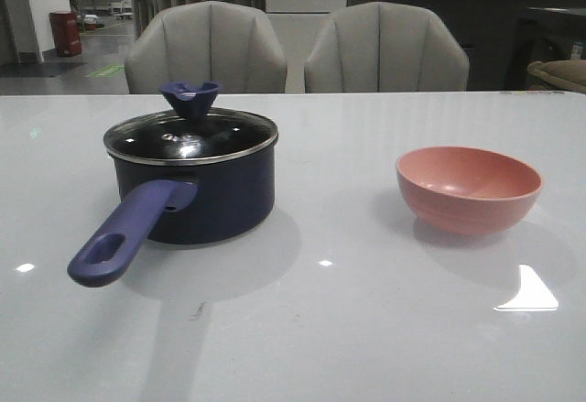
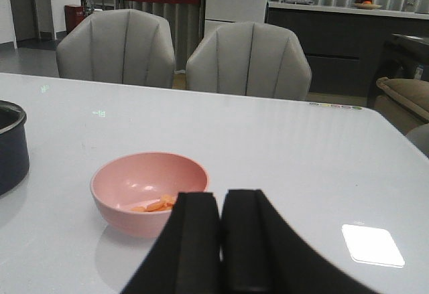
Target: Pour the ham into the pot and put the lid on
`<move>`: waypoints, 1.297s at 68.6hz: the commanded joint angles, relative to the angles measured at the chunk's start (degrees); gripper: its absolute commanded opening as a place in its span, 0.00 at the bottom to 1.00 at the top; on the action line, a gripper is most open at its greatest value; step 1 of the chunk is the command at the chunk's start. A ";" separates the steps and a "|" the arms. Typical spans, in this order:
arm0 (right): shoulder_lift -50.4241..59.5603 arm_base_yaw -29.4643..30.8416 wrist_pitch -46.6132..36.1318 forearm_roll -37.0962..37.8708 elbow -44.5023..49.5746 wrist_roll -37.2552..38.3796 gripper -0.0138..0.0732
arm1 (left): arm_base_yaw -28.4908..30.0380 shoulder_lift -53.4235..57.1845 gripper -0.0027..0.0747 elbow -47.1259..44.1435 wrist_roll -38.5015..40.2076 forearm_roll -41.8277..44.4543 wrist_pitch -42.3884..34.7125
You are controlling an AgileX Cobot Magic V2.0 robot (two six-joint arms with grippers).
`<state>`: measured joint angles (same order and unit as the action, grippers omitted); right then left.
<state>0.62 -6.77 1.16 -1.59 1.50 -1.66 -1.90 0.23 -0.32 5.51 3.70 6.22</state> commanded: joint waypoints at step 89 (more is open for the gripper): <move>1.10 0.40 -4.78 0.57 -0.27 -0.13 0.33 | 0.03 -2.40 0.21 10.93 0.65 -1.54 -9.53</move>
<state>0.62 -6.77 1.16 -1.59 1.50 -1.66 -1.90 0.23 4.52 5.51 2.44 -4.45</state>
